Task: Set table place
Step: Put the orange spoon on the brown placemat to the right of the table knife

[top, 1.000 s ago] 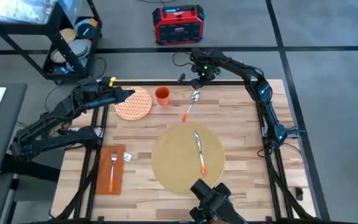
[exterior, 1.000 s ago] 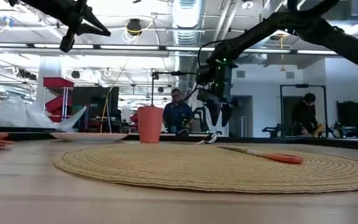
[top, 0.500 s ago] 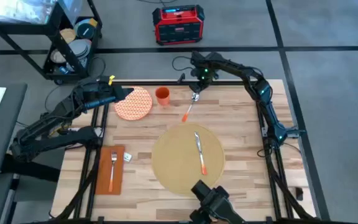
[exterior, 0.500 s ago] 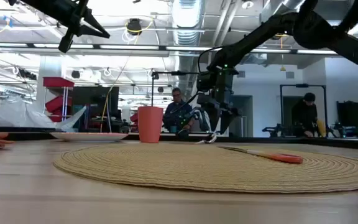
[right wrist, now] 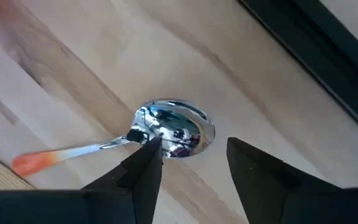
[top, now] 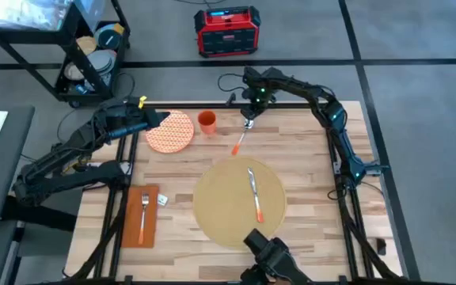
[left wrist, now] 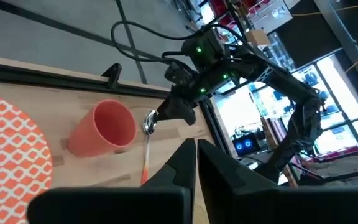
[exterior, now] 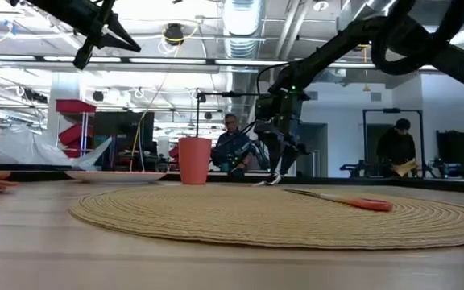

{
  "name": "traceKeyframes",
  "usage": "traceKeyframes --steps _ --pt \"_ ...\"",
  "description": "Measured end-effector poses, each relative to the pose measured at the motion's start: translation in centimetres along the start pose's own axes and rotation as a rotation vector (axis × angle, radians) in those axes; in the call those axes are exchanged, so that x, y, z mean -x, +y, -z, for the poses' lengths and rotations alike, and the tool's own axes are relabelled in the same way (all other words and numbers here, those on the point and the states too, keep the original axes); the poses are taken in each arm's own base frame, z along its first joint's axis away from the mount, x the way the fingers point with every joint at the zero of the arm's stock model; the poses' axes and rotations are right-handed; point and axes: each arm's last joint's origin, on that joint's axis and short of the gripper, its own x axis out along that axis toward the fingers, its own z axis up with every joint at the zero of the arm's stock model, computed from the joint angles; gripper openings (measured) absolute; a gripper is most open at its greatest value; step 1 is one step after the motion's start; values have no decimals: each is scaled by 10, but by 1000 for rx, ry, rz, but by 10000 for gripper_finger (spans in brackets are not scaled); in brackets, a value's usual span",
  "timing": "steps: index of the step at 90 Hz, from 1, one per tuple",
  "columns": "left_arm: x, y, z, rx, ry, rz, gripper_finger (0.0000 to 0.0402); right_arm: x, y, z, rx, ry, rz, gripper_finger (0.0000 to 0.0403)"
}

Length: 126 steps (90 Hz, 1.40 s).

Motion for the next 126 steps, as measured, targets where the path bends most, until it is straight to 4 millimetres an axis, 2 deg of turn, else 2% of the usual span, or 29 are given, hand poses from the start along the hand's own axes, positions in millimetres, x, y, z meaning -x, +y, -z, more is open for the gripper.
traceKeyframes --steps 15,30,41,48,67,73,111,119,126 --pt "0 0 0 0 -9 -7 0 -1 0 -1 3 -10 -3 157" --pt "0 0 0 0 -9 -7 0 -28 -3 5 -20 109 -33 157" --pt "0 0 0 -1 -10 -9 0 -33 2 7 11 141 -23 153" --pt "0 1 0 -5 -12 -12 0 -35 8 7 45 135 18 133" --pt "0 1 0 -5 -16 -20 0 -27 13 -6 87 53 15 27" --pt "0 2 0 -7 -15 -24 0 -25 14 -6 87 55 11 8" --pt "0 3 1 -22 -4 -37 0 -23 12 0 67 111 24 0" --pt "0 3 1 -21 2 -44 0 -14 15 3 71 114 25 0" --pt "0 6 3 -19 19 -69 0 5 17 9 60 129 26 1"
